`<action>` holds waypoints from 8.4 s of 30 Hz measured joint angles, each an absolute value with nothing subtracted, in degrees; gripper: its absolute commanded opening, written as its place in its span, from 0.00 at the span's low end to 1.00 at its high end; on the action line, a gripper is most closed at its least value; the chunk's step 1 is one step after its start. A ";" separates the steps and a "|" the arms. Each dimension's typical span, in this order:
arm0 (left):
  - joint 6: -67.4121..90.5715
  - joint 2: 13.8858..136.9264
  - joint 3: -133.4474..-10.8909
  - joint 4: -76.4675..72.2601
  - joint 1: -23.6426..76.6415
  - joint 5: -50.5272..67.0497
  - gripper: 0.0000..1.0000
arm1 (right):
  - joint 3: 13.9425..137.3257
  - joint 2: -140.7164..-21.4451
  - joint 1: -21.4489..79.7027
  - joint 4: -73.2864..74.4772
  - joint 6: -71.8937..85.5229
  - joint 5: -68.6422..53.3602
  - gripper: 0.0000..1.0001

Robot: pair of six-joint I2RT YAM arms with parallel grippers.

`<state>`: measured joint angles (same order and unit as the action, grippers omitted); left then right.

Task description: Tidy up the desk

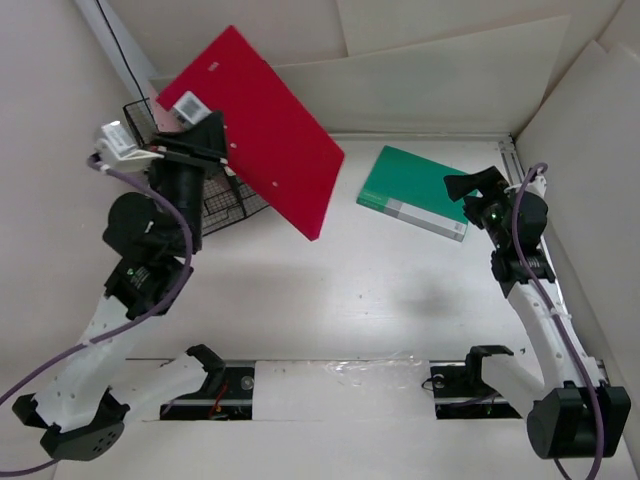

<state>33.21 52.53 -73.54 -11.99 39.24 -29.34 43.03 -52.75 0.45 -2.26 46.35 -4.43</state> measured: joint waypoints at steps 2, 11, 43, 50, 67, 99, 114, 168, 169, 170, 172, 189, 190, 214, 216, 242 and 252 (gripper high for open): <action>30.61 52.23 -77.32 -8.49 39.24 -35.57 0.00 | 43.03 -53.95 0.45 -3.49 46.52 -6.07 1.00; 17.10 56.60 -90.80 0.69 39.24 -59.86 0.00 | 42.17 -56.10 2.20 -8.34 46.81 -10.35 1.00; 8.47 64.62 -76.51 7.27 17.39 -45.93 0.00 | 46.70 -58.92 25.47 -11.16 31.11 -28.08 0.95; 9.52 64.40 -76.53 7.92 5.34 -36.86 0.00 | 47.44 -61.41 28.36 -10.66 28.01 -25.04 0.95; 5.17 77.32 -89.60 6.63 -1.21 -28.69 0.00 | 47.44 -61.52 35.16 -10.68 25.34 -17.06 0.95; 1.02 73.12 -93.58 11.40 -1.23 -34.13 0.00 | 47.44 -60.62 38.48 -10.70 25.28 -15.33 0.96; 0.62 90.00 -96.57 0.78 -10.61 -21.89 0.00 | 47.44 -61.12 38.76 -10.61 24.53 -11.75 0.96; 11.25 90.76 -95.46 -5.21 -13.45 -15.18 0.85 | 47.44 -65.47 41.36 -9.43 21.80 -9.15 0.96; 11.92 90.80 -97.12 -4.05 -13.45 -15.18 0.77 | 47.44 -65.49 41.39 -9.43 21.80 -9.26 0.96; 12.51 91.02 -98.89 -2.02 -13.45 -15.09 0.70 | 47.44 -65.47 41.45 -9.45 21.80 -9.45 0.96; 13.78 92.23 -103.50 2.50 -13.58 -14.98 0.63 | 47.44 -65.47 41.45 -9.43 21.80 -9.56 0.96; 19.22 94.65 -108.79 15.16 -16.27 -6.85 0.00 | 47.44 -65.47 42.09 -9.43 21.85 -9.93 0.95; 19.94 94.65 -108.86 15.33 -17.69 -4.12 0.00 | 47.44 -65.47 42.09 -9.43 21.85 -9.93 0.95; 21.50 100.90 -114.02 21.15 -27.77 -2.87 0.74 | 47.48 -65.17 43.33 -9.45 21.87 -9.89 0.95; 21.12 103.57 -115.74 21.19 -27.70 -3.27 0.72 | 47.64 -65.78 43.46 -9.45 21.87 -9.89 0.95; 18.63 103.15 -100.66 4.40 -25.12 -2.70 0.00 | 49.01 -71.31 44.10 -9.43 21.78 -9.41 0.95; 18.55 98.02 -90.70 -9.10 -25.12 -4.86 0.00 | 49.04 -71.35 44.71 -9.43 21.15 -8.67 0.95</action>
<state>18.55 98.02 -90.70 -9.10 -25.12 -4.86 49.04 -71.35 44.71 -9.43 21.15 -8.67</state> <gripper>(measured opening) 0.171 0.949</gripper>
